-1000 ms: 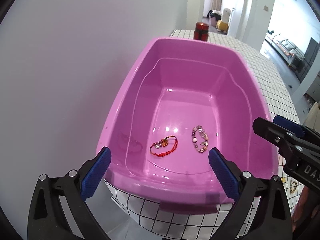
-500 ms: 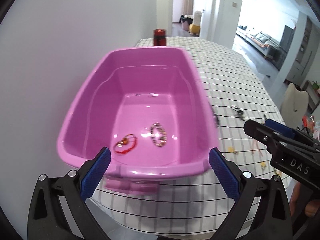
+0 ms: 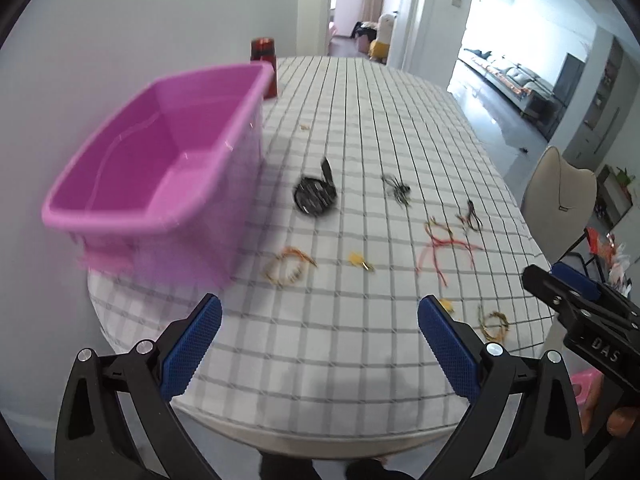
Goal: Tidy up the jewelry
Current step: 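Move both tools back over the remaining jewelry on the table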
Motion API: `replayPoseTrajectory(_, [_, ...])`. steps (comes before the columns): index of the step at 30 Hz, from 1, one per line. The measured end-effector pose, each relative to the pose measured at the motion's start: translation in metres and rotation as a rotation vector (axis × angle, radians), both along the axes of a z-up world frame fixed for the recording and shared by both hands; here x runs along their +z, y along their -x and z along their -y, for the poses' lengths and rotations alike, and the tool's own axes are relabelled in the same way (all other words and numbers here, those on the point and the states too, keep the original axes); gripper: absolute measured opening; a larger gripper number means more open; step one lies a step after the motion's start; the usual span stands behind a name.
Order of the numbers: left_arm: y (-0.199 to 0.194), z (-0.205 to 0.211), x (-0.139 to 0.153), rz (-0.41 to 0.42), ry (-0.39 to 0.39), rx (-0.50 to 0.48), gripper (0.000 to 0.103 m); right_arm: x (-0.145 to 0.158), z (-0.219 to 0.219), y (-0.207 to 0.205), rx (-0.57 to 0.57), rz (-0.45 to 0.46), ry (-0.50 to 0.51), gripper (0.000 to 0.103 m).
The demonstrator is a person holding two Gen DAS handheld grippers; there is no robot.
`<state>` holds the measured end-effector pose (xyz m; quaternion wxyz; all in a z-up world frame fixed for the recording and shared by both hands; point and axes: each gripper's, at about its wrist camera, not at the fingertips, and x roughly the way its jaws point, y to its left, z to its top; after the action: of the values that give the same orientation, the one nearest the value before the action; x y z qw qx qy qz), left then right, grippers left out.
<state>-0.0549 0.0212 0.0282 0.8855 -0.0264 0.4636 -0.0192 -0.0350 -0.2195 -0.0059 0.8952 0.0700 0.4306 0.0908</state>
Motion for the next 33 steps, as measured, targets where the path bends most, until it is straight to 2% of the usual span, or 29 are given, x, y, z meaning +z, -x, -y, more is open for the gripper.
replayPoseTrajectory(4, [0.021,0.028,-0.022,-0.03,-0.019,0.063,0.097,-0.024,0.038,0.016,0.048,-0.027,0.003,0.069])
replayPoseTrajectory(8, [0.033,0.054,-0.037,-0.037,-0.053,0.067,0.097,-0.048,0.061,0.027,0.056,-0.057,0.017,0.069])
replayPoseTrajectory(13, [0.03,0.073,-0.052,-0.027,-0.079,0.03,0.097,-0.074,0.077,0.033,0.017,-0.065,0.009,0.069])
replayPoseTrajectory(20, [0.01,0.099,-0.099,-0.033,-0.085,-0.087,0.097,-0.11,0.084,0.035,-0.075,-0.061,0.046,0.069])
replayPoseTrajectory(23, [0.003,0.112,-0.117,-0.009,-0.08,-0.126,0.097,-0.127,0.086,0.034,-0.118,-0.048,0.073,0.069])
replayPoseTrajectory(27, [-0.008,0.128,-0.139,0.007,-0.07,-0.15,0.097,-0.152,0.095,0.029,-0.151,-0.034,0.063,0.069])
replayPoseTrajectory(33, [-0.017,0.142,-0.157,0.028,-0.058,-0.149,0.097,-0.171,0.101,0.027,-0.133,0.014,0.058,0.069])
